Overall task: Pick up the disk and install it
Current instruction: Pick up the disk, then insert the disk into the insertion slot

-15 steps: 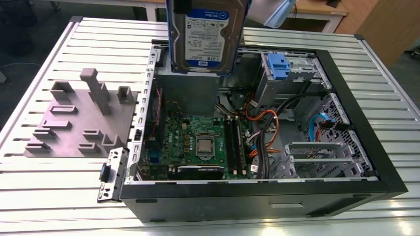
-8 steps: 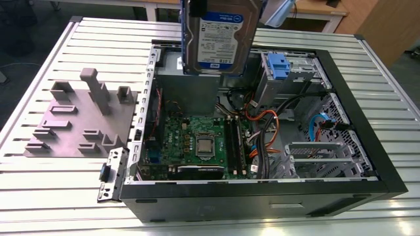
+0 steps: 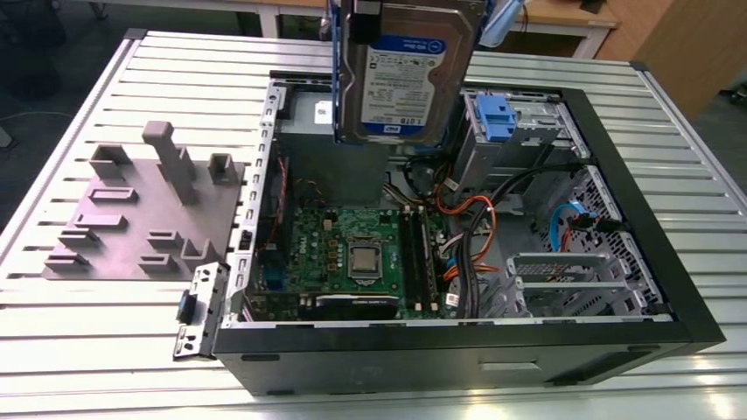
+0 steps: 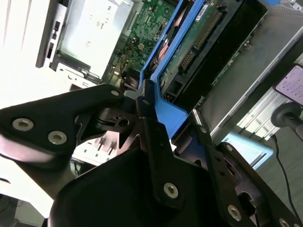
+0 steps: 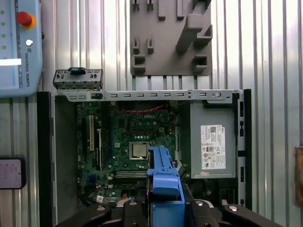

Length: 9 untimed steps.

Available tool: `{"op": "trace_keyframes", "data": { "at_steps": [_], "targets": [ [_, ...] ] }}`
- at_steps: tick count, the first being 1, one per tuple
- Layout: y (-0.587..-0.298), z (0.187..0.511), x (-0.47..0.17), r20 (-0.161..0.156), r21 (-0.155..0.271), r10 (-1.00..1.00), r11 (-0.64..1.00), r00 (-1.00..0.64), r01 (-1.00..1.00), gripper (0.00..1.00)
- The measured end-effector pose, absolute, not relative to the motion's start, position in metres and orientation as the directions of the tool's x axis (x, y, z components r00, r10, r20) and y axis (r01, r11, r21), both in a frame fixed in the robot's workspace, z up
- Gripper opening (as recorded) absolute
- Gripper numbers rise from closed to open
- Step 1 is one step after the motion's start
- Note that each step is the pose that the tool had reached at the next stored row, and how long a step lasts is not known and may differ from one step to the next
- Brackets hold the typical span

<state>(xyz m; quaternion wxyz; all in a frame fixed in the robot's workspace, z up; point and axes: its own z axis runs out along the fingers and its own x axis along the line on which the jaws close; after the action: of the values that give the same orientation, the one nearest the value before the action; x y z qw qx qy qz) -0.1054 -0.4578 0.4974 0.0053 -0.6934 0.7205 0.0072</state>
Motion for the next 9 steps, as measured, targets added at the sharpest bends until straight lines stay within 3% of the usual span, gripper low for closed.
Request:
{"op": "trace_keyframes", "data": {
  "at_steps": [9],
  "targets": [
    [-0.4596, 0.4965, -0.1052, -0.018, 0.003, -0.999, 0.038, -0.038, -0.999, 0.37]
  ]
}}
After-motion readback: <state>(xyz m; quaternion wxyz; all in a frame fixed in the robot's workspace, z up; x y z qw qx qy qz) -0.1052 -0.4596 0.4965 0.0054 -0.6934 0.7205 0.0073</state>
